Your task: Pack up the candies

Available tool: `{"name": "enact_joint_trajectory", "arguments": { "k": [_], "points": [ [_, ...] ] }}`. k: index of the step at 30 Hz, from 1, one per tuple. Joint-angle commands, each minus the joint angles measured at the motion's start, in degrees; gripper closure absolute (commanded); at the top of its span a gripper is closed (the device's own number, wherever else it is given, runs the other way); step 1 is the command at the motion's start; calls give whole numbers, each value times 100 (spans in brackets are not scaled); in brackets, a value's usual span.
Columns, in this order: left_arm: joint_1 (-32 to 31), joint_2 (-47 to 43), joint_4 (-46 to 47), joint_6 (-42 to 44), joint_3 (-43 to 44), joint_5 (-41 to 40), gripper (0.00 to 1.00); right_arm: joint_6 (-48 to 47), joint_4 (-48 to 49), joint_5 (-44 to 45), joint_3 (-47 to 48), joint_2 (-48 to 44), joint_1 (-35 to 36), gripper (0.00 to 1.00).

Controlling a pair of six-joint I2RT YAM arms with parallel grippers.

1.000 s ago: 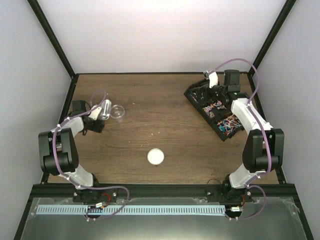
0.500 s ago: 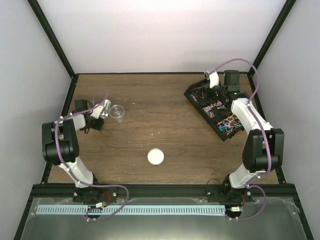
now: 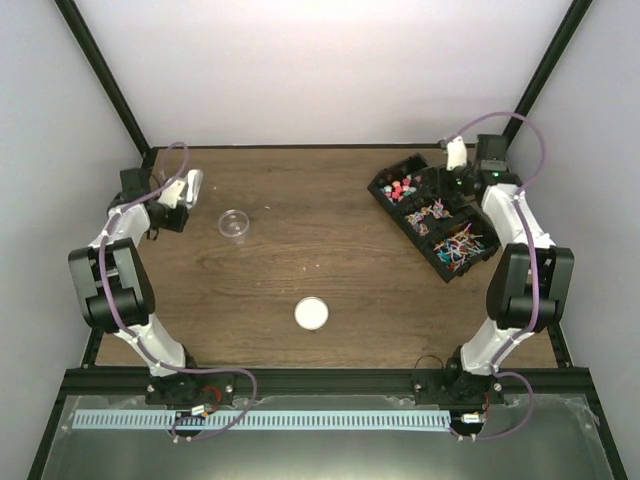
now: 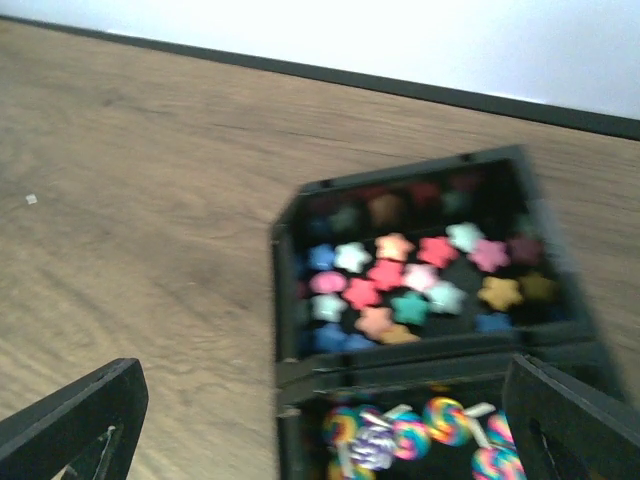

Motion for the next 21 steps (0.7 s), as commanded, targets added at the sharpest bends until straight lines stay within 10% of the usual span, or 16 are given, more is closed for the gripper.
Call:
{"name": "enact_joint_trajectory", "arguments": {
  "k": [1,21],
  "points": [
    [-216,-498,-725,259,734,431,96,-459,-989,-83,896,467,-701,0],
    [-2414,-427,-1664,374,1612,206,96,-972,-2184,-858,2733,2913,-1756,6]
  ]
}}
